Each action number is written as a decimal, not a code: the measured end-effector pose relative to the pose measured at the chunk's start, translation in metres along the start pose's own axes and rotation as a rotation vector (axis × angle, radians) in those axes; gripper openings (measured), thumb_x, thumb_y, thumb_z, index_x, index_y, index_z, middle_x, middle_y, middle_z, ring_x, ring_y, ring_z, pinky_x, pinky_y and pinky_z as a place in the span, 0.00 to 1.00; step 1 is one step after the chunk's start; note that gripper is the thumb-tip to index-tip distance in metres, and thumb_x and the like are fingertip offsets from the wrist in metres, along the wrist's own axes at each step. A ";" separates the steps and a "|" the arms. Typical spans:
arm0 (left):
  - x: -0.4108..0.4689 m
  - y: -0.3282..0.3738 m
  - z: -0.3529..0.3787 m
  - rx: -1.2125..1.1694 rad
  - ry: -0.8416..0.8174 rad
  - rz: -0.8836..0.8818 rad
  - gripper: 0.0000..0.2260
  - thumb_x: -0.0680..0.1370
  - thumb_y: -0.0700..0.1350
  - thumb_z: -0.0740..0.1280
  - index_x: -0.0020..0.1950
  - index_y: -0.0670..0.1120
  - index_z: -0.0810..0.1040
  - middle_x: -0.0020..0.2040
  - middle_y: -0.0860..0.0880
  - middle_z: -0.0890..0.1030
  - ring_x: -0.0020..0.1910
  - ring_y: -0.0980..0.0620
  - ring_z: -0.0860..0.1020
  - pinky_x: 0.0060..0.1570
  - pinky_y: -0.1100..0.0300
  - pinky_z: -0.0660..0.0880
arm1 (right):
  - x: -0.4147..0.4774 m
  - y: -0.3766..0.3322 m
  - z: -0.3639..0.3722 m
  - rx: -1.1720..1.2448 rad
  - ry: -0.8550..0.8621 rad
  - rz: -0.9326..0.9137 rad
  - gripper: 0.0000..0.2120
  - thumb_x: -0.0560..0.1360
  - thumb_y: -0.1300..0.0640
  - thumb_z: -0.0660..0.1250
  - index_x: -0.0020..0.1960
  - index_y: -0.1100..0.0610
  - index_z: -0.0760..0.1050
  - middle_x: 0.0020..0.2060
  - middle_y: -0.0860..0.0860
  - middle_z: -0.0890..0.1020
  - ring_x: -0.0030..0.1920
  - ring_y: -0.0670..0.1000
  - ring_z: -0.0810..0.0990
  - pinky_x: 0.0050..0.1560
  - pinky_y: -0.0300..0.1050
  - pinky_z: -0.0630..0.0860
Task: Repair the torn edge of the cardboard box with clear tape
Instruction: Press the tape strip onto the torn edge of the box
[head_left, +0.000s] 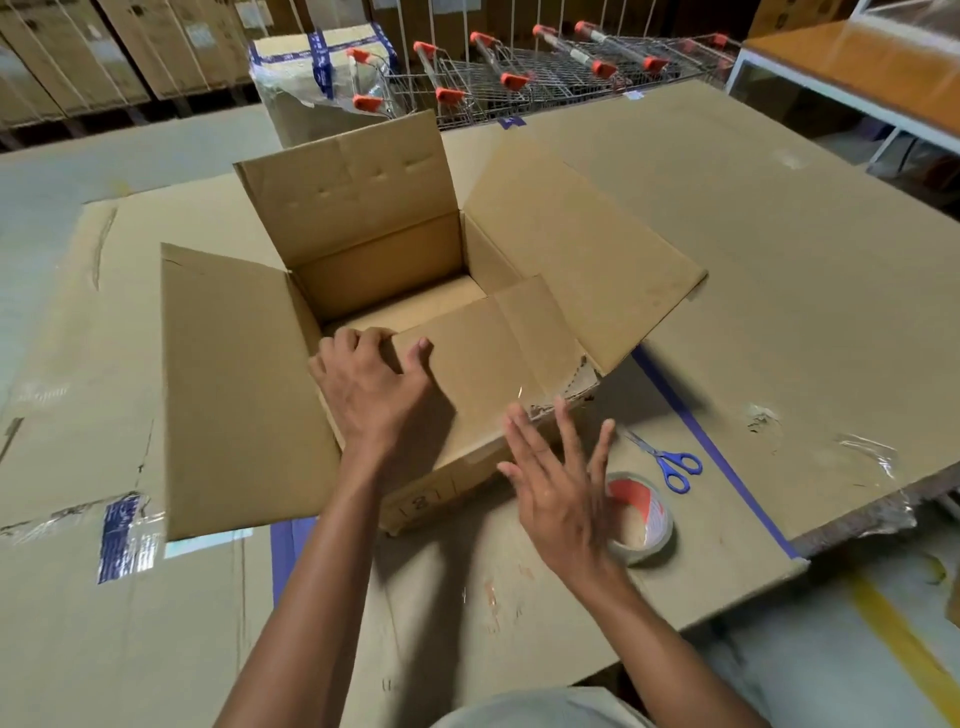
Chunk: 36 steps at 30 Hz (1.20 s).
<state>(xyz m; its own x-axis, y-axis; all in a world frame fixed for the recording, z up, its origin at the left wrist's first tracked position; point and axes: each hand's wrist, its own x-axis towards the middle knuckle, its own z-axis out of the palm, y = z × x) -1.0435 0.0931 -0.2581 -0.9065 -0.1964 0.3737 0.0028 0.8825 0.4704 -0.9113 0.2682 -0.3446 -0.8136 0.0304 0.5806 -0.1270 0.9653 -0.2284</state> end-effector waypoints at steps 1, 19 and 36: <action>-0.002 0.002 -0.001 -0.002 0.027 0.026 0.21 0.78 0.63 0.66 0.55 0.45 0.81 0.52 0.44 0.77 0.53 0.44 0.71 0.56 0.50 0.65 | 0.005 0.007 0.001 0.014 0.108 -0.032 0.23 0.80 0.50 0.71 0.74 0.51 0.75 0.74 0.45 0.74 0.77 0.60 0.67 0.76 0.72 0.54; -0.008 0.005 -0.001 -0.004 0.221 0.144 0.20 0.75 0.60 0.70 0.51 0.43 0.83 0.48 0.41 0.80 0.49 0.40 0.76 0.52 0.52 0.61 | 0.028 -0.008 0.009 0.018 0.384 -0.115 0.10 0.82 0.54 0.68 0.49 0.46 0.88 0.49 0.38 0.87 0.51 0.47 0.75 0.51 0.52 0.59; -0.007 0.004 0.000 0.009 0.211 0.158 0.20 0.76 0.61 0.69 0.50 0.43 0.82 0.47 0.41 0.79 0.48 0.40 0.76 0.51 0.53 0.61 | 0.045 -0.008 0.018 0.571 0.206 -0.239 0.08 0.77 0.69 0.71 0.41 0.61 0.84 0.38 0.52 0.84 0.41 0.54 0.81 0.42 0.52 0.79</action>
<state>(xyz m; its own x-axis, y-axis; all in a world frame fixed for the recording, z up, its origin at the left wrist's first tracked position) -1.0373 0.0976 -0.2586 -0.7868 -0.1403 0.6011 0.1323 0.9129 0.3862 -0.9573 0.2575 -0.3305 -0.6073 -0.0645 0.7919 -0.6187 0.6637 -0.4204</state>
